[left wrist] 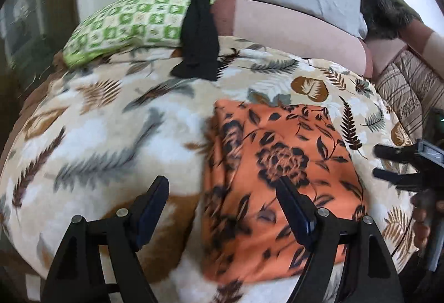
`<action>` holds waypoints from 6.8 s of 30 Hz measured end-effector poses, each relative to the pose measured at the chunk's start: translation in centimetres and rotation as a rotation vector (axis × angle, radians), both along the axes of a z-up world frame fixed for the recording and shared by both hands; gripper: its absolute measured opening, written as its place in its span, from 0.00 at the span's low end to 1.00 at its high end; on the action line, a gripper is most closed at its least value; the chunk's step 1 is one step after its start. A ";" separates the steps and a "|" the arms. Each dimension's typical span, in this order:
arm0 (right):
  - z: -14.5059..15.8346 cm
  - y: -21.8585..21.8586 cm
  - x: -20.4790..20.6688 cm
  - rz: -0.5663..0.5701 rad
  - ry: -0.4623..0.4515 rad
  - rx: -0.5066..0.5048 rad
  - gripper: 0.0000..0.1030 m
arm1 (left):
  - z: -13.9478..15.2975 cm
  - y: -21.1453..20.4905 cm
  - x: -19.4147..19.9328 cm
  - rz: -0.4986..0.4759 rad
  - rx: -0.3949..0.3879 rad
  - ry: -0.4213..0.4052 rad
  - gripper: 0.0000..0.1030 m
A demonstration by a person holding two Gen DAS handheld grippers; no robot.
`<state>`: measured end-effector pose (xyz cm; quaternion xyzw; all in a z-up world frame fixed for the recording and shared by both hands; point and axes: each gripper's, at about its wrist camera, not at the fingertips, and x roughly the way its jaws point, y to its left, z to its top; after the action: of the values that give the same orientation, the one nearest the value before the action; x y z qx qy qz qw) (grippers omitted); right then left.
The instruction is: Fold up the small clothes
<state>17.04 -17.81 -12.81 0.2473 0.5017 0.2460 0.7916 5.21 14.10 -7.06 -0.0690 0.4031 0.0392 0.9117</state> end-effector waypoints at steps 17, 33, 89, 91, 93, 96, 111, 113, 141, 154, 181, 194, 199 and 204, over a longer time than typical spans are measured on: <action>-1.1 3.5 2.4 0.095 -0.005 -0.089 0.68 | -6.4 -1.1 4.1 -0.008 0.038 0.134 0.83; -1.3 6.4 4.8 0.075 -0.040 -0.292 0.59 | -6.5 -0.4 3.9 0.001 0.000 0.143 0.86; -1.5 9.2 -5.3 0.326 -0.168 -0.275 0.97 | -7.7 5.9 17.1 -0.109 -0.370 0.246 0.33; -1.5 9.2 -5.2 0.325 -0.166 -0.279 0.97 | -5.6 5.4 15.7 -0.090 -0.301 0.167 0.41; -1.5 9.1 -5.1 0.322 -0.162 -0.271 0.97 | -3.8 4.9 13.5 -0.064 -0.206 0.114 0.62; -1.3 8.9 -5.2 0.302 -0.167 -0.252 0.98 | -1.5 4.1 9.4 -0.073 -0.156 0.054 0.62; 1.1 1.1 -10.8 0.089 -0.121 -0.037 0.97 | -2.3 1.2 -2.0 -0.025 -0.042 0.085 0.71; 1.1 0.5 -11.5 0.064 -0.123 -0.019 0.97 | -1.5 0.7 -2.7 -0.013 -0.012 0.072 0.73; 1.2 -0.3 -7.1 0.034 -0.114 -0.037 0.97 | -3.1 2.8 1.2 -0.042 -0.186 0.064 0.82; -6.4 4.3 4.0 0.178 0.113 0.000 0.62 | -8.7 2.6 6.5 -0.121 -0.359 0.194 0.73; 2.4 -5.6 9.2 0.070 -0.117 -0.077 0.42 | -4.0 -11.0 15.8 -0.239 -0.202 0.112 0.41; 3.9 -3.7 5.6 0.054 -0.232 -0.126 0.75 | -2.9 -10.5 10.3 -0.246 -0.057 0.031 0.66; -0.1 -2.8 8.3 0.026 -0.031 -0.134 0.81 | -5.4 -10.6 11.3 -0.163 -0.027 0.140 0.66; 3.5 -2.5 10.5 -0.004 -0.166 -0.115 0.87 | -5.1 -11.1 12.0 -0.171 0.023 0.140 0.66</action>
<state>27.57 -20.27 -9.33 0.1812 0.4473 0.2350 0.8437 17.22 3.04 -12.20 -0.0209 0.4698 -0.0292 0.8821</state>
